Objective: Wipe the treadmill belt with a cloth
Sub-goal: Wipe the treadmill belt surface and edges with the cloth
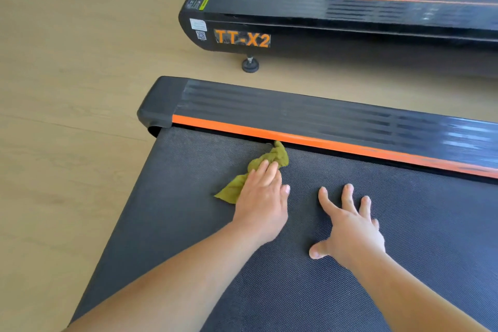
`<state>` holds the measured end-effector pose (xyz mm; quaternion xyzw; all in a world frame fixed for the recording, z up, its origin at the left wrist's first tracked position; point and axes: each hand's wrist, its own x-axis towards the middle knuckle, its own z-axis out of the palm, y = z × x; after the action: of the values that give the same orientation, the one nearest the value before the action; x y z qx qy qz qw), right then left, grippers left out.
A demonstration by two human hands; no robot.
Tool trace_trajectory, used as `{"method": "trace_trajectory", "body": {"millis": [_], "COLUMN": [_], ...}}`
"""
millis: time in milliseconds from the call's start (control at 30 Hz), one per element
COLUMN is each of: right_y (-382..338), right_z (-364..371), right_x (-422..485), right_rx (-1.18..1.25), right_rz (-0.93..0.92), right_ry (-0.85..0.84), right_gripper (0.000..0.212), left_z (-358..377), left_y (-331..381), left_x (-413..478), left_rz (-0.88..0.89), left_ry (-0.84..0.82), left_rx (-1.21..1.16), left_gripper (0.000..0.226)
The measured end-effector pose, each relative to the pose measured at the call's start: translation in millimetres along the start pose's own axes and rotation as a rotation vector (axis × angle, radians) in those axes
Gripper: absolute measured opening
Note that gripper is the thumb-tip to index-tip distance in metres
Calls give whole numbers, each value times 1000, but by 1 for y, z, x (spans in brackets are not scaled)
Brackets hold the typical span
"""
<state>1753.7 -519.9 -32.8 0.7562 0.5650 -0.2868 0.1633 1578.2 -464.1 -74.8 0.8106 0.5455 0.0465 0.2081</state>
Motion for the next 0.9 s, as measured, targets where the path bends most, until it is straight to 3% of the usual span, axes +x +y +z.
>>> {"method": "trace_trajectory", "body": {"millis": [100,167,300,400,500,767,833,900], "right_y": [3,4,2,2,1,4,5,5], "right_z": [1,1,2,-2,0,2,1,1], "right_x": [1,1,0,0,0,1,2,3], "right_rx": [-3,-7,5,-10,1,10,16,11], "right_rz": [-3,-2,0,7,6,9,15,12], "right_ry": [-4,-9,7,-17,-5,-10,-14,-20], "right_gripper": [136,136,136,137,137,136,135,135], "left_z": [-1,-10,-30,-39,-42,-85,-92,-89], "left_y": [-4,-17,-43,-41,-18,22,11,-7], "left_x": [-1,-2,7,18,16,4,6,11], "left_rz": [34,40,-230,-417,-316,-252,-321,-409], "left_ry": [-28,67,289,84,27,-133,-102,42], "left_rx": [-78,-251,-366,-245,-254,-1140,-1255,-1016], "left_gripper": [81,64,39,36,21,33,30,27]}}
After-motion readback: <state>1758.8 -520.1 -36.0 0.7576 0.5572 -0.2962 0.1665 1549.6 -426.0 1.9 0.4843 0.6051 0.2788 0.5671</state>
